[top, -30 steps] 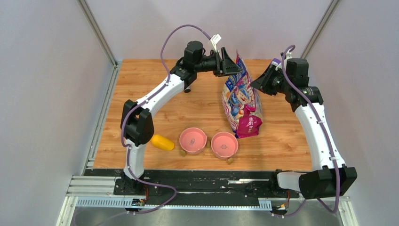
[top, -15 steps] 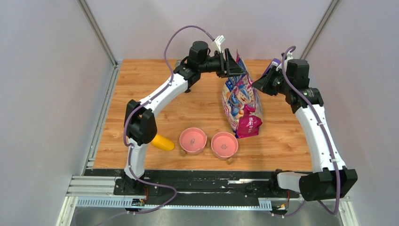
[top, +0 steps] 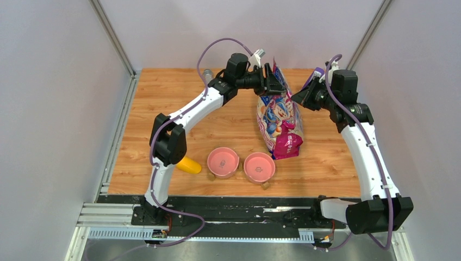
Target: Serve the pet food
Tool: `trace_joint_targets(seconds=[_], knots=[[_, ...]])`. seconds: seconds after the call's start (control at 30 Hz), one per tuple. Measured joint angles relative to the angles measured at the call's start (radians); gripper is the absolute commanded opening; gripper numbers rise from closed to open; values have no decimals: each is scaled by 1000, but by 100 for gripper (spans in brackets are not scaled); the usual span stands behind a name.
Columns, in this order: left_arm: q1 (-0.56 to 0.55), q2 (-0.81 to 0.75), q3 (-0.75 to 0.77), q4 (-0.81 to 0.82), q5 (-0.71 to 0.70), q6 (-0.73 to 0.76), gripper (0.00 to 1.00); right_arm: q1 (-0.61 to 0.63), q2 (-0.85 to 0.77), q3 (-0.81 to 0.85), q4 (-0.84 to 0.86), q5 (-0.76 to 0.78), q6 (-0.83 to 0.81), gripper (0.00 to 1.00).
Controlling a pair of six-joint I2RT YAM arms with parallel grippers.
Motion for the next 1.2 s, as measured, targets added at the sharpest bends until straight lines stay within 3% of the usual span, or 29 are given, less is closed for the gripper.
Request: trace_joint_targets(seconds=[0.43, 0.6, 0.67, 0.83, 1.0, 1.1, 1.2], knots=[[-7, 0, -12, 61, 12, 0, 71, -1, -13, -24, 31, -5, -3, 0], [-7, 0, -12, 102, 26, 0, 71, -1, -17, -33, 42, -8, -3, 0], [-7, 0, -12, 112, 27, 1, 67, -1, -17, -35, 46, -9, -3, 0], [-7, 0, -12, 101, 20, 1, 41, -1, -17, -35, 46, -14, -3, 0], [-8, 0, -12, 86, 19, 2, 30, -1, -17, -35, 46, -14, -3, 0], [-8, 0, -12, 81, 18, -3, 16, -2, -17, -35, 46, -14, -3, 0], [-8, 0, -10, 73, 18, -12, 14, -2, -17, -37, 47, -15, -3, 0]])
